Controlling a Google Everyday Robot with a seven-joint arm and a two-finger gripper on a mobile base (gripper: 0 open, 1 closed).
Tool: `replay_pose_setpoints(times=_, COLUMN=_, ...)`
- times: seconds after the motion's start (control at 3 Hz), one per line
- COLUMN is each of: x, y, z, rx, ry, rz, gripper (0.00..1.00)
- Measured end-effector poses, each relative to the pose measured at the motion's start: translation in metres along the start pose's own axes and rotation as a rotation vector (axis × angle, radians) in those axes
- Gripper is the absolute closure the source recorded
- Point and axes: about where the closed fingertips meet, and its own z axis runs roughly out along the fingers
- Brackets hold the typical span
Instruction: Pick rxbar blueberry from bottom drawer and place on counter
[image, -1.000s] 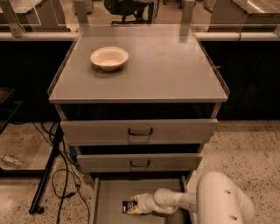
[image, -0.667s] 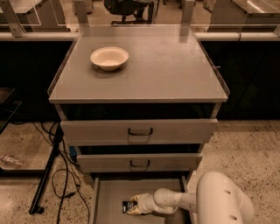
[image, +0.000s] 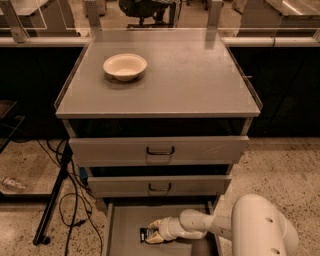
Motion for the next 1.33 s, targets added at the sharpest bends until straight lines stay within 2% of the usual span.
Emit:
replay_pose_setpoints(times=0.33, x=-0.033, y=-0.012, z=-0.045, rx=0.050, ry=-0.036, rz=-0.053, gripper=1.00)
replay_pose_setpoints(times=0.67, x=-0.061, y=-0.022, z=-0.098, rx=0.076, ry=-0.080, rz=-0.075, gripper=1.00)
replay_pose_setpoints(times=1.0, x=-0.084, y=-0.039, z=-0.151, rx=0.090, ry=-0.087, rz=-0.086, gripper=1.00)
replay_pose_setpoints(times=1.33, x=-0.102, y=-0.052, z=-0.212, rx=0.101, ry=-0.056, rz=-0.093, gripper=1.00)
